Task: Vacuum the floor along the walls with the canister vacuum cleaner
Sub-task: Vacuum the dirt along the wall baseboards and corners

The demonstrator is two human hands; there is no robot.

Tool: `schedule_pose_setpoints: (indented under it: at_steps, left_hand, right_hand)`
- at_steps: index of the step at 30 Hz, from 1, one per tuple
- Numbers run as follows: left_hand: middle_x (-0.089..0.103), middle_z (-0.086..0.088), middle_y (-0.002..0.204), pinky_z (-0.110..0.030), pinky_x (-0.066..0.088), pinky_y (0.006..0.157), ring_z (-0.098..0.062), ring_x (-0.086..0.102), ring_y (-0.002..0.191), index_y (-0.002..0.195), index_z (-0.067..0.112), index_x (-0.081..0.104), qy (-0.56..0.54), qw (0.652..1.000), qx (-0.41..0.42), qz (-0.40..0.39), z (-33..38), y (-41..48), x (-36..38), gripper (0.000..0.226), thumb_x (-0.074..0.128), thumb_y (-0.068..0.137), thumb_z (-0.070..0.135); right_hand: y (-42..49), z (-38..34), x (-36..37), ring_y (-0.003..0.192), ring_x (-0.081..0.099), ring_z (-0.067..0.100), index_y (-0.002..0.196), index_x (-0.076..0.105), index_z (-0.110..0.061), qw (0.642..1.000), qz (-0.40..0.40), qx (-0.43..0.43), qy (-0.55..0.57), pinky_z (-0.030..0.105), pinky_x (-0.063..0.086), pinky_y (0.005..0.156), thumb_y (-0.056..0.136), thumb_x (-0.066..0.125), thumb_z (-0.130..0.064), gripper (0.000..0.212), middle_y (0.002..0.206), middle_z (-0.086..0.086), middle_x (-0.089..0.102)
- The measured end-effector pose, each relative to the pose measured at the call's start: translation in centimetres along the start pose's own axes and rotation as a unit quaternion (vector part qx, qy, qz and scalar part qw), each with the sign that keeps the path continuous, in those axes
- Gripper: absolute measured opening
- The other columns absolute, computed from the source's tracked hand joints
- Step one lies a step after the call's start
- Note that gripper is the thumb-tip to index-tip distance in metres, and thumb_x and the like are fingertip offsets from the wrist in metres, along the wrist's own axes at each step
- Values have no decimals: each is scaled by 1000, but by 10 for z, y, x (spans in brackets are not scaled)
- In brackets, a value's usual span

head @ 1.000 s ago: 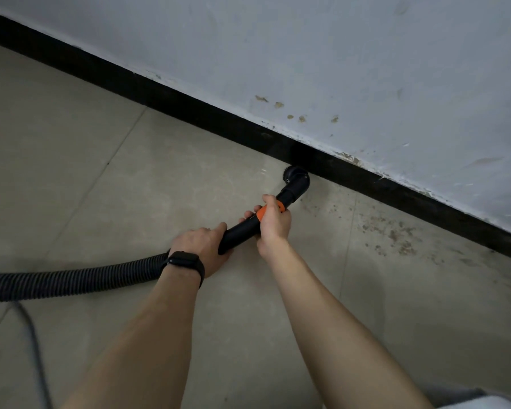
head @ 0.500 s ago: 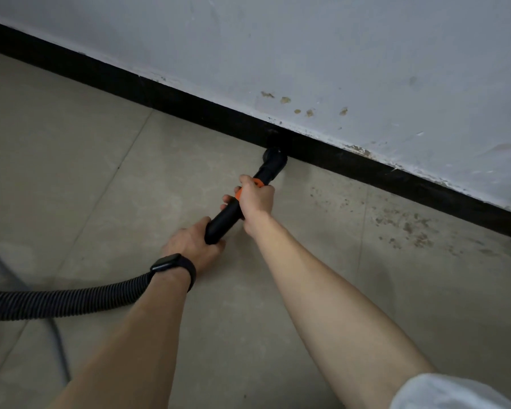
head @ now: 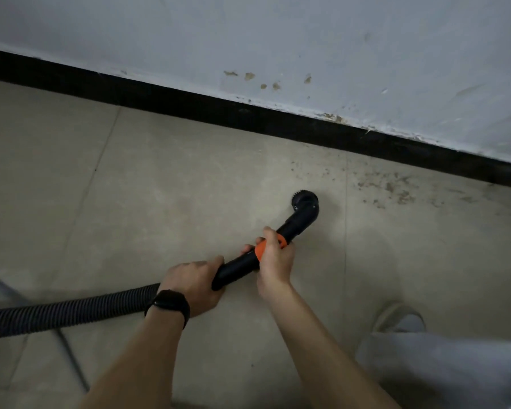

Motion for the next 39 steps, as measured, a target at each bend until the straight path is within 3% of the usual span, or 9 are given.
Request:
schedule_pose_setpoints:
  at_steps: [5,9,18,28,32,39]
  left_hand:
    - [66,1,105,-33,45,69,-28,65,92,116,31,43,28,999,29,10,29,18,-3,29,49,92,45]
    - [66,-2,104,-34,43,66,-30,65,90,113,29,44,11,999,23,37,42,36,-21,26,50,93,44]
    - [67,0,96,-31,39,63,-28,64,83,110,30,46,5,998,-1,65,27,37,-26,25,50,91,46]
    - [66,1,94,-32,43,64,-26,55,72,110,30,45,-7,997,-25,73,12,42,-28,24,49,92,45]
    - [66,0,97,-32,43,64,-27,62,82,111,30,45,-13,996,-34,77,10,48,-33,24,50,92,44]
    - [66,-1,101,-33,43,65,-28,64,88,111,29,45,-16,996,-46,79,8,60,-41,23,49,93,43]
  right_hand:
    - [11,-24,-21,47,59,23,111,49,-9,999,31,-12,10,45,55,68,97,65,-14,22,74,7,54]
    - [26,-51,-11,46,56,23,107,51,-8,1000,25,-11,12,40,53,59,97,67,-15,19,75,9,53]
    - [29,-48,10,49,56,26,98,50,-8,1000,-11,-2,-10,46,55,68,97,66,-14,16,74,9,52]
    - [29,-49,30,48,57,24,105,50,-9,999,-43,-2,-32,44,57,64,98,65,-13,18,73,8,52]
    - [34,-55,40,48,59,23,111,51,-9,998,-50,-3,-41,46,58,66,98,66,-15,21,75,8,52]
    - [42,-65,50,46,57,22,101,50,-8,998,-47,-11,-51,44,57,64,99,64,-14,16,76,9,51]
Point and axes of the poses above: each hand's wrist, its own y-axis towards the middle knuckle, its own x-axis out of the palm, z = x × y, the point moved 9 cm from there along y, towards the middle knuckle
